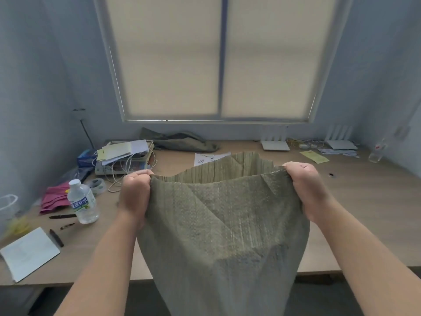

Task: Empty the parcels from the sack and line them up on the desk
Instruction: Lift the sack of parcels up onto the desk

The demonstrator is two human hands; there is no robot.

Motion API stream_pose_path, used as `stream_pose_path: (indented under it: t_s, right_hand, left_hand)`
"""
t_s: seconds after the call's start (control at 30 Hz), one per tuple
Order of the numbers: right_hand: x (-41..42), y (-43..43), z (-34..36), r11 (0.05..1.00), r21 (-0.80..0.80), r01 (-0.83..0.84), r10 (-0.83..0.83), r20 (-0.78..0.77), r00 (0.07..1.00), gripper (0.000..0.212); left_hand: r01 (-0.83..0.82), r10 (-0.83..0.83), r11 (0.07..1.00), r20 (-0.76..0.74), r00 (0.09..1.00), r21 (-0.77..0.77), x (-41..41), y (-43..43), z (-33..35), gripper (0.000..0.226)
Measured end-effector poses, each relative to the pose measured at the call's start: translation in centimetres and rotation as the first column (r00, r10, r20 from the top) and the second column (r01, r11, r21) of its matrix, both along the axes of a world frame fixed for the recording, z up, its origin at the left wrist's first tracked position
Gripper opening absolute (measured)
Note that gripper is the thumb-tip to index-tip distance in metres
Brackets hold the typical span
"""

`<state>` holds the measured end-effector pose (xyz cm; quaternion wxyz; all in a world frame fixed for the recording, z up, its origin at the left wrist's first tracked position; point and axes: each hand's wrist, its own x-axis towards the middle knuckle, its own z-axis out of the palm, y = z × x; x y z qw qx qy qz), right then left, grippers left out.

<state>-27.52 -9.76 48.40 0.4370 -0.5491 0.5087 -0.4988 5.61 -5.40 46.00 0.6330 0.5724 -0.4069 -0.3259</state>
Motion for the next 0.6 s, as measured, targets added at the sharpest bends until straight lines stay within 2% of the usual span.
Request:
stream_pose_path:
  t_s: [0.1,0.2,0.3,0.47,0.6]
  right_hand:
    - [0.8,-0.4,3.7,0.999,-0.036,0.012,-0.012,-0.007,1.0,0.015]
    - [2.0,-0.3,7.4,0.996,-0.082,0.046,-0.046,-0.002,0.999,0.02]
    - [3.1,-0.6,10.2,0.986,-0.143,0.088,-0.09,-0.008,0.996,0.029]
    - [4.6,-2.4,13.4,0.949,-0.251,0.19,-0.182,0.052,0.982,0.033]
    - [5.5,-4.3,14.8,0.933,-0.284,0.219,-0.206,0.074,0.976,0.034]
  left_hand:
    - [0.022,-0.022,0.998,-0.001,1.0,-0.056,1.0,-1.0,2.9,0.007]
    - [0.048,-0.049,0.991,-0.003,0.999,-0.126,1.9,-1.9,5.9,0.018]
    - [0.077,-0.077,0.98,0.005,0.997,-0.186,2.8,-2.9,8.5,0.009]
    - [0.093,-0.087,0.957,0.032,0.996,-0.276,4.1,-5.9,12.2,0.024]
    - [0.1,-0.082,0.951,0.074,0.994,-0.291,4.4,-8.2,14.1,0.01]
